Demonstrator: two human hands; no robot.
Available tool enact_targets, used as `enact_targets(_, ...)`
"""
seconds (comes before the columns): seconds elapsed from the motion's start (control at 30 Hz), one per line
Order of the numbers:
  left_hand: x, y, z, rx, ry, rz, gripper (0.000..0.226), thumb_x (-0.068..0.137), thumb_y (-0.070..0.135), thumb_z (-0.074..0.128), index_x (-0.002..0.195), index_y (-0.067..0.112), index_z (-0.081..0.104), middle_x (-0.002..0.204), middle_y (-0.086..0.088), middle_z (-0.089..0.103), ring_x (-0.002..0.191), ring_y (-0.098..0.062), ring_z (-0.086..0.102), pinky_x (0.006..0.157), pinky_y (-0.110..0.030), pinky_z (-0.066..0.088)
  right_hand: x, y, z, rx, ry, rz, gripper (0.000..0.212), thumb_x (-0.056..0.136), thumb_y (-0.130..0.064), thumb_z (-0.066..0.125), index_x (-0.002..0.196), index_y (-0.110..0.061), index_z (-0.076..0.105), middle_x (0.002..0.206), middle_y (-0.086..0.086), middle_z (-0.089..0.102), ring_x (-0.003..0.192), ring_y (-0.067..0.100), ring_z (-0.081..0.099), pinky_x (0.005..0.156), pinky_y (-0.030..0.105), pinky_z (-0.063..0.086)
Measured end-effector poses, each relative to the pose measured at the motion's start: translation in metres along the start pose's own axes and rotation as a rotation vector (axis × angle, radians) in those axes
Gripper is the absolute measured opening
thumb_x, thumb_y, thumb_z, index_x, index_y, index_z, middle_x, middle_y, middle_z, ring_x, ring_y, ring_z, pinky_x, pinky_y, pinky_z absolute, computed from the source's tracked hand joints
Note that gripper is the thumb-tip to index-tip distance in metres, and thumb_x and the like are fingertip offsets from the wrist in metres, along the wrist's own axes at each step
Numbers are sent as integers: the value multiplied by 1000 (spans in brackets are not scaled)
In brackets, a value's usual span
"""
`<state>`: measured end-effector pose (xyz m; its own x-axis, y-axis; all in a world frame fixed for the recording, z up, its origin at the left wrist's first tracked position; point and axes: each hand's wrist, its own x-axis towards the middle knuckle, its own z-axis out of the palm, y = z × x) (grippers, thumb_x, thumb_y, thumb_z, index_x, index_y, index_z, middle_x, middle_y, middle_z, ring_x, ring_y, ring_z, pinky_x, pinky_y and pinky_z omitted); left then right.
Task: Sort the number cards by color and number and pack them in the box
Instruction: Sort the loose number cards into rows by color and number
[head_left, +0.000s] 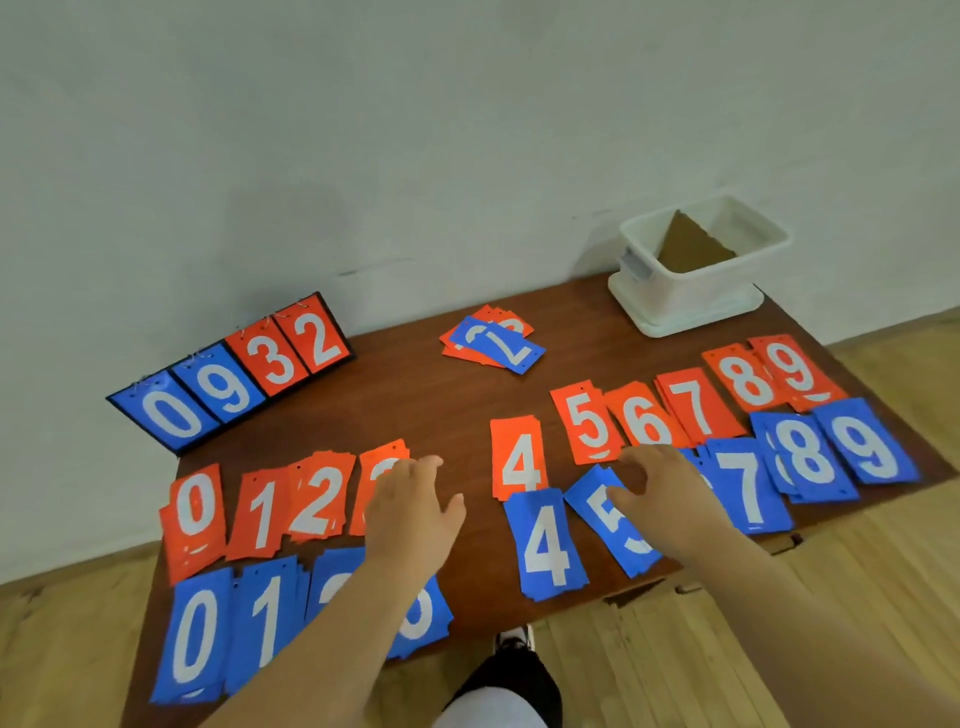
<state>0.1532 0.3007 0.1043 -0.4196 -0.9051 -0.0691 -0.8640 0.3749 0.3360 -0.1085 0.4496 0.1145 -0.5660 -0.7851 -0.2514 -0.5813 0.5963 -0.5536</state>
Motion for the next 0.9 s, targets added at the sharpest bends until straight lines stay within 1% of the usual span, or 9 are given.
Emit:
enact_targets(0.1, 28, 0, 9, 7, -30, -19, 56, 93, 52, 61, 143, 30, 48, 137, 4, 55, 126, -17, 52, 100, -33, 48, 24, 2, -1, -13, -39, 17, 49, 91, -37, 71, 137, -27, 55, 133, -3, 52, 111, 18, 57, 91, 39, 55)
enact_targets(0.17, 49, -1, 18, -25, -61, -47, 57, 94, 51, 60, 145, 30, 46, 139, 3, 53, 129, -18, 49, 102, -34, 46, 44, 1, -1, -25, -52, 29, 49, 92, -38, 70, 137, -27, 55, 136, -3, 51, 111, 18, 56, 88, 37, 56)
enact_targets(0.23, 74, -3, 26, -50, -92, -86, 57, 95, 50, 60, 146, 30, 45, 143, 1, 49, 132, -20, 47, 105, -36, 45, 67, -3, -1, -45, -59, 45, 50, 91, -39, 70, 137, -28, 56, 141, -3, 50, 118, 19, 55, 88, 34, 55)
enact_targets(0.37, 135, -6, 36, -69, -140, -162, 59, 94, 51, 60, 147, 32, 44, 147, 1, 46, 133, -22, 45, 104, -38, 47, 131, -21, 1, -108, -113, 43, 48, 90, -39, 70, 135, -29, 58, 141, -3, 52, 118, 17, 56, 95, 32, 51)
enact_targets(0.47, 196, -12, 43, -112, -160, -167, 59, 93, 48, 64, 147, 33, 44, 147, 1, 44, 134, -22, 44, 107, -41, 46, 192, -41, 15, -103, -171, 38, 50, 89, -36, 71, 136, -27, 58, 143, -1, 50, 122, 20, 55, 100, 34, 49)
enact_targets(0.57, 268, -15, 55, -150, -164, -65, 59, 91, 39, 69, 145, 30, 47, 145, 1, 44, 133, -24, 44, 109, -42, 44, 257, -64, 39, -95, -175, 18, 49, 87, -37, 74, 133, -27, 59, 141, 0, 50, 121, 20, 55, 100, 36, 50)
enact_targets(0.7, 350, -10, 70, -97, -203, 105, 61, 89, 27, 73, 145, 25, 48, 144, -2, 49, 128, -31, 46, 108, -45, 42, 318, -86, 76, -93, -158, 10, 56, 86, -41, 76, 136, -25, 56, 147, 3, 42, 133, 26, 45, 105, 38, 46)
enact_targets(0.8, 393, 0, 77, -43, -240, 195, 63, 87, 23, 70, 145, 31, 46, 145, 5, 53, 130, -29, 47, 105, -46, 43, 339, -89, 93, -156, -158, 7, 61, 86, -41, 76, 139, -24, 52, 153, 3, 31, 138, 31, 35, 107, 41, 44)
enact_targets(0.9, 425, 2, 86, 28, -357, 292, 75, 86, 24, 66, 154, 32, 34, 146, 4, 53, 135, -26, 42, 107, -45, 41, 352, -85, 102, -194, -169, 29, 60, 85, -35, 78, 139, -26, 52, 149, 3, 34, 135, 30, 35, 106, 39, 46)
